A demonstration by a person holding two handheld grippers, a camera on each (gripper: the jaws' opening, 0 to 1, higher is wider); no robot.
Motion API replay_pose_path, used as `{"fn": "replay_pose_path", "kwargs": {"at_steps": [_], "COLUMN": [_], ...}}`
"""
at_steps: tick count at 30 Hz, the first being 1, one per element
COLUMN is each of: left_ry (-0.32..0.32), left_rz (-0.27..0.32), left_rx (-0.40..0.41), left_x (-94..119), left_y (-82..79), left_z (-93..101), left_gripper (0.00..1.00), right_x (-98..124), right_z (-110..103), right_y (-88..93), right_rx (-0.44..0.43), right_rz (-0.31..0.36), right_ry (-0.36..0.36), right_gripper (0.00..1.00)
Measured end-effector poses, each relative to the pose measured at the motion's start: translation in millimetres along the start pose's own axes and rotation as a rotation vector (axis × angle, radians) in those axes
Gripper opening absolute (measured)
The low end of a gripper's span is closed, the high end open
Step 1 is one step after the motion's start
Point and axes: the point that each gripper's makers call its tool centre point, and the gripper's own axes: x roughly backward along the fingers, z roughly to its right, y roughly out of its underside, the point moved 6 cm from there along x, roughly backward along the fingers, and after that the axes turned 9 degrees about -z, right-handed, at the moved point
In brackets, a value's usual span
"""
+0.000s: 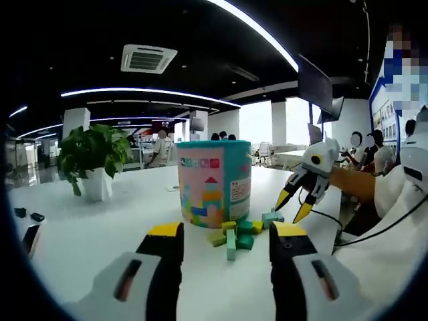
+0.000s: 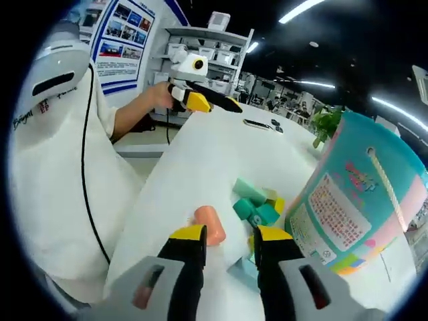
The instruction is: Arrange the toys in the designated storage area by placing each visible toy with the group until no toy remains scattered across the table.
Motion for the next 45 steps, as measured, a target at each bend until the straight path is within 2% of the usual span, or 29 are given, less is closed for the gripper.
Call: {"fn": "replay_pose_path", "kwargs": {"at_steps": [7, 12, 17, 21, 25, 33, 37, 42, 45], "left_ry": [0.001, 0.0, -0.001, -0.003, -0.006, -0.006, -0.006, -0.008, -0.007], "left_rz": [-0.002, -0.005, -0.004, -0.011, -0.01, -0.015, -0.015, -0.016, -0.019], "left_rx": [-0.005, -0.008, -0.009, -0.012, -0.01, -0.016, -0.016, -0.017, -0.017], "left_x": [1, 1, 1, 1, 1, 1, 1, 1, 0], "left_y": [0.2, 0.8, 0.3, 1.2, 1.1, 1.4, 1.6, 1.9, 2.4], "left_z": [0.2, 0.7, 0.4, 0.1, -1.0, -0.5, -1.0, -1.1, -0.9], "left_gripper": [0.52, 0.52, 0.51, 0.51, 0.51, 0.51, 0.51, 0.51, 0.5], "right_x": [-12, -22, -27, -32, -34, -36, -27, -13, -13], "right_z": [-7, -21, -23, -25, -29, -27, -26, -17, -15], "right_y": [0.9, 2.0, 4.4, 7.8, 8.1, 7.4, 4.7, 0.4, 1.0], "right_rx": [0.013, 0.058, 0.047, 0.032, 0.031, -0.027, -0.048, -0.064, -0.069], "right_rz": [-0.022, -0.091, -0.092, -0.1, -0.09, -0.048, -0.017, 0.012, 0.014], "right_ry": [-0.057, -0.11, -0.124, -0.139, -0.141, -0.121, -0.119, -0.079, -0.077], "right_gripper": [0.27, 0.27, 0.26, 0.21, 0.22, 0.2, 0.2, 0.2, 0.2]}}
